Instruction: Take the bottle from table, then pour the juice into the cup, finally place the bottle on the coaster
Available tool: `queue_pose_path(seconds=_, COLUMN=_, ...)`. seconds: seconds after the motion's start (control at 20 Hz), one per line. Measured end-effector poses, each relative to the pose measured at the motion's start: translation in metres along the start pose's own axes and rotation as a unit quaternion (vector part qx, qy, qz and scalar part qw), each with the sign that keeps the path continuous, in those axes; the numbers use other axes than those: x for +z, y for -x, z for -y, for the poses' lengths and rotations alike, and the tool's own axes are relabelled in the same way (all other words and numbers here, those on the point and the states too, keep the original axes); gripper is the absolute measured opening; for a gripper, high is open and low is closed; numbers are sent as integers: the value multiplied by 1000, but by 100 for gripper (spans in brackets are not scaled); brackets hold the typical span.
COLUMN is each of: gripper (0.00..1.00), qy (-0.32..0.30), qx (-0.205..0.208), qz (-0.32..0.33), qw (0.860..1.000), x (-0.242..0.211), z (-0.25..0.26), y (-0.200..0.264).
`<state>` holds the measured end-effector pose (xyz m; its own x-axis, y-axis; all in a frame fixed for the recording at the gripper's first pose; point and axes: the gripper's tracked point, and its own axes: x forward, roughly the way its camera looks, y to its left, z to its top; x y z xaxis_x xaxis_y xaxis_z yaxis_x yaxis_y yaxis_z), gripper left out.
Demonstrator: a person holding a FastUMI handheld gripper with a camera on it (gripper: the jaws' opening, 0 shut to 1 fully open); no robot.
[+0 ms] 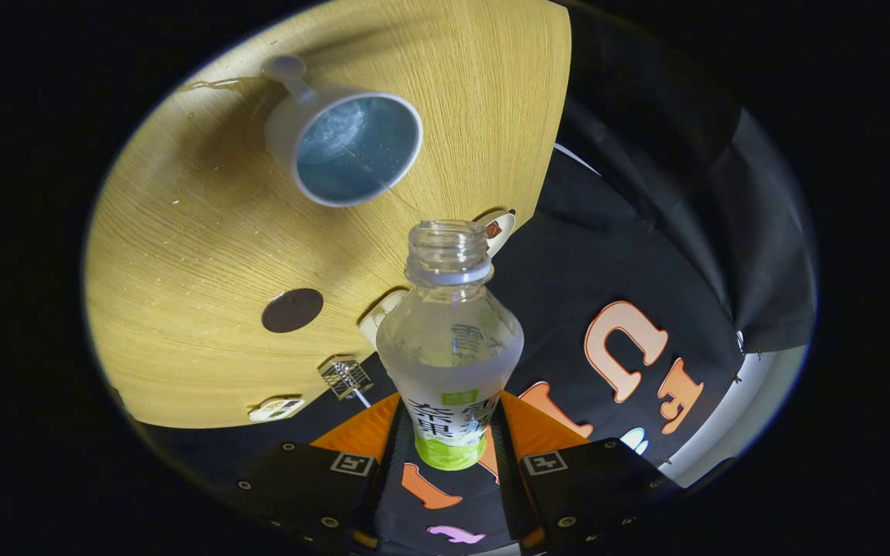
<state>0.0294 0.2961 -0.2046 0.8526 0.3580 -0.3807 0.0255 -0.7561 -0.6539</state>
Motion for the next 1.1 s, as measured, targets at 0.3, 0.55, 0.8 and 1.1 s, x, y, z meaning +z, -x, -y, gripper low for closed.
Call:
queue_pose_path(seconds=0.3, gripper=55, qy=-91, qx=19, qz=-7, qw=996, x=6, z=-24, y=1)
queue_pose_path(seconds=0.55, gripper=56, qy=-215, qx=45, qz=-1, qw=976, x=20, z=-40, y=7)
queue_pose_path(seconds=0.8, gripper=56, qy=-394, qx=96, qz=-4, qw=914, x=23, z=-62, y=20)
queue_pose_path(seconds=1.1, gripper=56, qy=-581, qx=127, qz=-9, qw=804, x=17, z=-73, y=29)
